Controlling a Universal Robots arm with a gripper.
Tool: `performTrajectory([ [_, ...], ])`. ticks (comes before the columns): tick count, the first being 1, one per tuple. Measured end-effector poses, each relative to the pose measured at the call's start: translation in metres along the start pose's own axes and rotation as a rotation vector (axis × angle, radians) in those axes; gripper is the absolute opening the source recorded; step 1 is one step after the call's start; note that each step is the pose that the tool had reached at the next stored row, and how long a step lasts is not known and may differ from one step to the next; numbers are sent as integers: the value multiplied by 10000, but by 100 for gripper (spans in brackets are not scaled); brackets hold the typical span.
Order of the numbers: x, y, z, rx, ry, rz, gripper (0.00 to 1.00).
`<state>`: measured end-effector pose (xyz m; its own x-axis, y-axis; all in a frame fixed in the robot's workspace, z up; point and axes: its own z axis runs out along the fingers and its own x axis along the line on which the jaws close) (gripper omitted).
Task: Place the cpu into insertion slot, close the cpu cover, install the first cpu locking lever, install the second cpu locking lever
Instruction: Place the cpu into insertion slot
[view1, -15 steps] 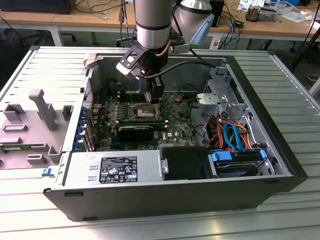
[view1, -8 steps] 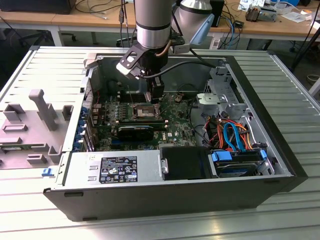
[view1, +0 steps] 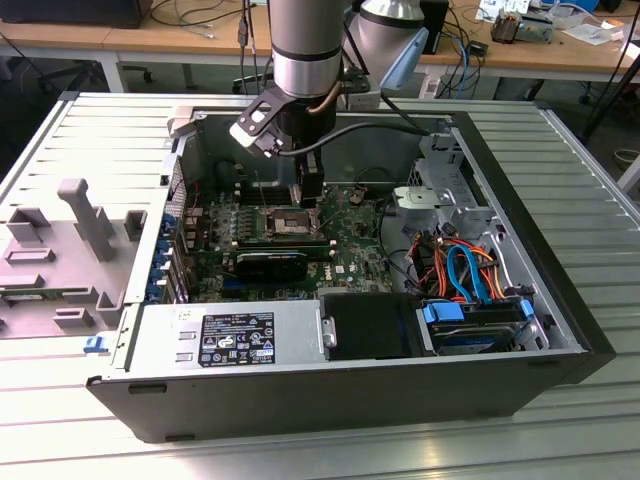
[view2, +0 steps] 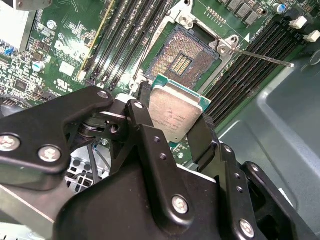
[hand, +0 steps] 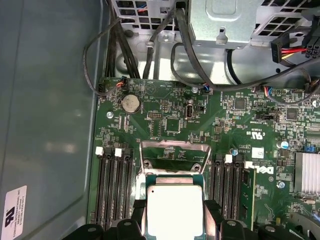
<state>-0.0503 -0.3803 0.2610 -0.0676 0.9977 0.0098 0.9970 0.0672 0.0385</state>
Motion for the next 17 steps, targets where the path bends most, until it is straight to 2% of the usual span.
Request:
performTrajectory([
  [17,0,0,3,-5,-21,536,54],
])
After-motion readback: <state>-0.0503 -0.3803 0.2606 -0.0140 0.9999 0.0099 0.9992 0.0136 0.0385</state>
